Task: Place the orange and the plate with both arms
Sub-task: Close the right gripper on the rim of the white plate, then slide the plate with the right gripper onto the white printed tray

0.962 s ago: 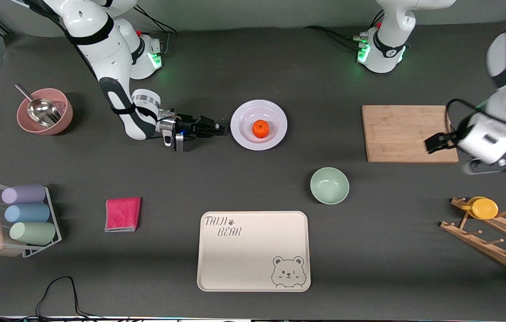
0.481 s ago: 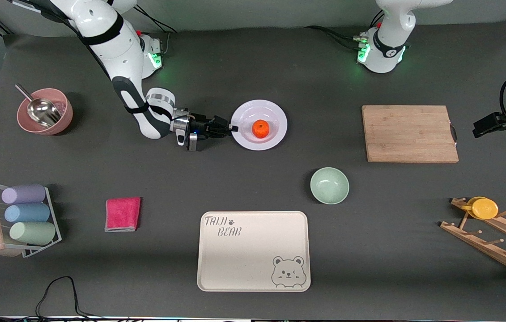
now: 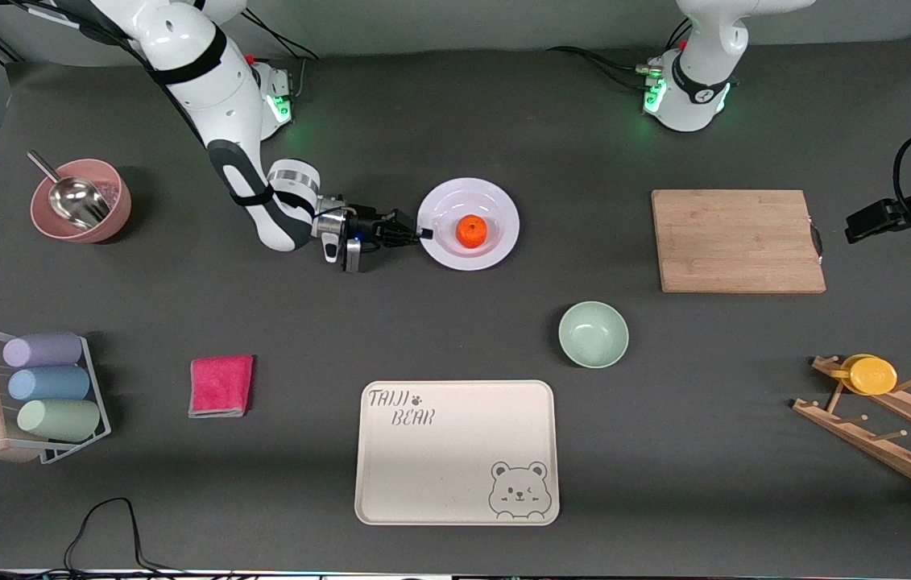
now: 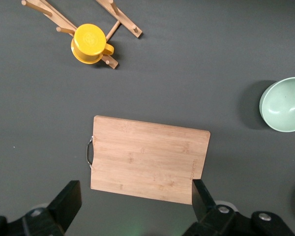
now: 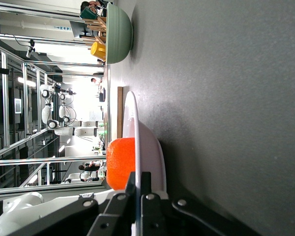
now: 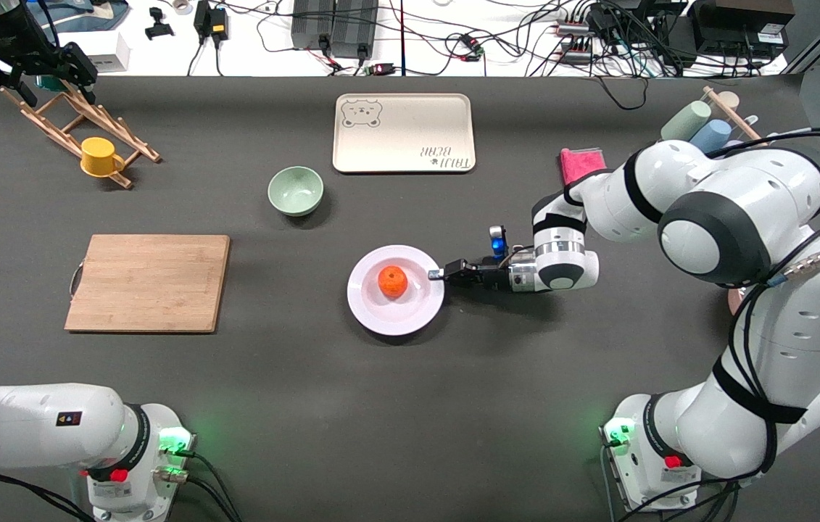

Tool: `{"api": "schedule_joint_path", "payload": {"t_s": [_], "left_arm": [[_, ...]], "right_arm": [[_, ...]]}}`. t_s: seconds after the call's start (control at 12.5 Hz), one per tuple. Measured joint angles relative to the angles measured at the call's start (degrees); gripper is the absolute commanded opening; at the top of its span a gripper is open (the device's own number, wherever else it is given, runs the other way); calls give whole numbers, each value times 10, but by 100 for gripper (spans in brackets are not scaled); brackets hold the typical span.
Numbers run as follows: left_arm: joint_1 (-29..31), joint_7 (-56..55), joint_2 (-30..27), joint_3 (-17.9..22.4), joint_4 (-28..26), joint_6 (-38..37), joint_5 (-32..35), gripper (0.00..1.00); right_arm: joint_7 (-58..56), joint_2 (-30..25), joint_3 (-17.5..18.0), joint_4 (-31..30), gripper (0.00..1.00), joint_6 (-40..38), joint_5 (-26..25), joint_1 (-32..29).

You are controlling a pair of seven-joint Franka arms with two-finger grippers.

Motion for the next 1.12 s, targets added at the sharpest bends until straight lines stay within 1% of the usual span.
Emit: {"api": "schedule_joint_path", "payload": {"t_s": [0.16,0.4,0.56,0.72,0.96,1.12], "left_arm": [[0,0,0,-2,8,-15,0,100],[0,0,12,-3,10,-21,1,100],[0,0,23,-3,10,-21,1,100],[0,0,29,-2,10,-21,2,100],[1,0,39,0,10,-18,2,100],[1,0,45,1,10,-15,6,100]], "right_arm": [[0,0,0,0,0,-3,0,-1],[1,1,-2,4,0,-21,0,-24],[28,-10,-6,13,0,-28,-17,-35],[91,-45,-28,20,0,-32,-73,-36],[220,-126,-69,23,0,-32,-173,-36],[289,-179,-91,28,0,-32,-220,-36]]}}
